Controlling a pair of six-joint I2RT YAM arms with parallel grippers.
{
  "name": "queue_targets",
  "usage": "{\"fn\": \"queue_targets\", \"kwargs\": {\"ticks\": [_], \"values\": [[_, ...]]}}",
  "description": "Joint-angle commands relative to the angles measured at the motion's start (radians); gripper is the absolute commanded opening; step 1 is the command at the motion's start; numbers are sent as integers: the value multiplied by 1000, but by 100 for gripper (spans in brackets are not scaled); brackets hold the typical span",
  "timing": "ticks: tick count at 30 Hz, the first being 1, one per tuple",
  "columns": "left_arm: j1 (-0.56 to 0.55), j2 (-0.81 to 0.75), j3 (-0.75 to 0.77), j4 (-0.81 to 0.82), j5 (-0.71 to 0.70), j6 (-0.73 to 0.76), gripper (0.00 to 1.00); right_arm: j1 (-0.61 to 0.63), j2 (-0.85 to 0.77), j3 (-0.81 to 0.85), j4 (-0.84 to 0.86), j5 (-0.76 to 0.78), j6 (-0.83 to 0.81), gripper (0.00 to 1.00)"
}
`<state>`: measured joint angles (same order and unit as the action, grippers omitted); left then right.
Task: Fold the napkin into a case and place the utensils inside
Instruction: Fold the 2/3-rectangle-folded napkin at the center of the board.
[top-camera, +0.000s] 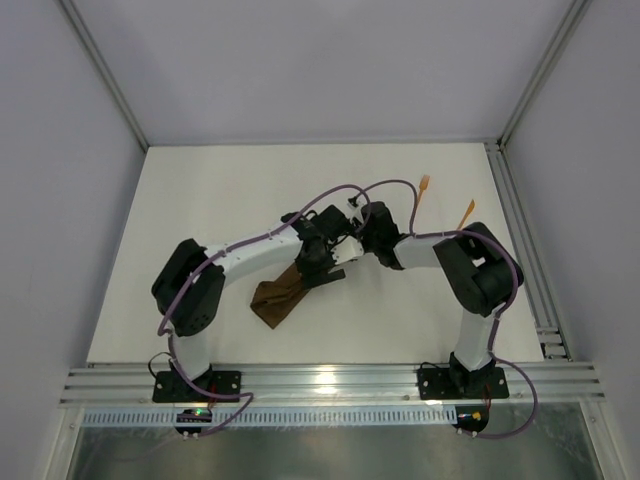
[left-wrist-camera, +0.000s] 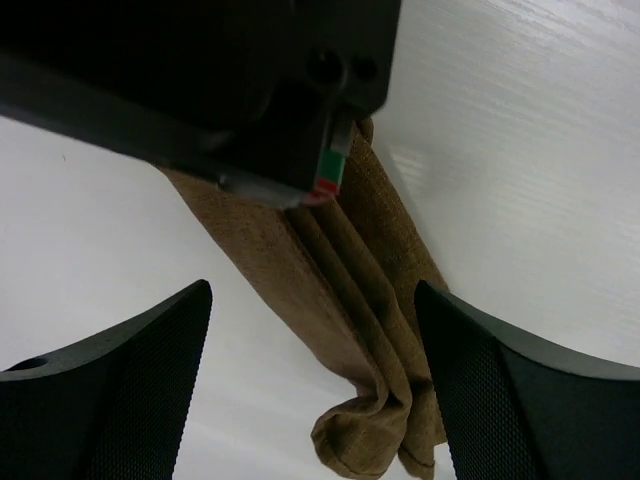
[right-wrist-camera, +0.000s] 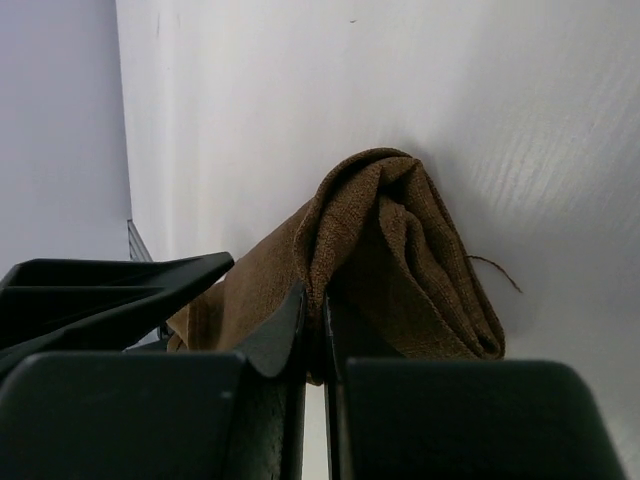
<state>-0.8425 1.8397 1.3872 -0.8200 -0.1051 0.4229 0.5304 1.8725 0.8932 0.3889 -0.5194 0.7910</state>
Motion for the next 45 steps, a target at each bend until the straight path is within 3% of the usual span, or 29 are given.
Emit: {"fn": "queue_targets", "kwargs": {"ticks": [1,7,13,14,16,17,20,21,25,31,40,45], "values": [[-6,-17,41,35,-2,-96,85,5,-13,-20,139,-45,69,3],[-9,0,-9,117,-64,-231,78,6,-12,-43,168,-21,116,3],[-10,-19,-80,194,-111,-234,59,8,-27,-51,142,-2,113,3],[-10,-19,-83,205,-120,-230,49,6,-29,-51,136,1,111,3],[-10,-25,-94,222,-139,-205,41,6,-32,-48,127,4,108,3],[-10,-26,-97,231,-157,-199,30,6,-32,-42,114,4,105,4],[-10,-52,-128,239,-186,-184,9,6,-30,-31,81,9,85,11],[-10,-60,-138,242,-194,-181,7,6,-32,-31,76,10,77,18],[-10,-102,-217,251,-205,-161,6,5,-74,-24,-4,31,7,31],[-9,-137,-243,257,-196,-158,4,-21,-148,-8,-120,25,-95,40],[45,-192,-283,249,-137,-130,0,-33,-200,-54,-170,45,-160,39],[48,-206,-321,260,-116,-104,1,86,-202,24,-301,218,-260,39]]}}
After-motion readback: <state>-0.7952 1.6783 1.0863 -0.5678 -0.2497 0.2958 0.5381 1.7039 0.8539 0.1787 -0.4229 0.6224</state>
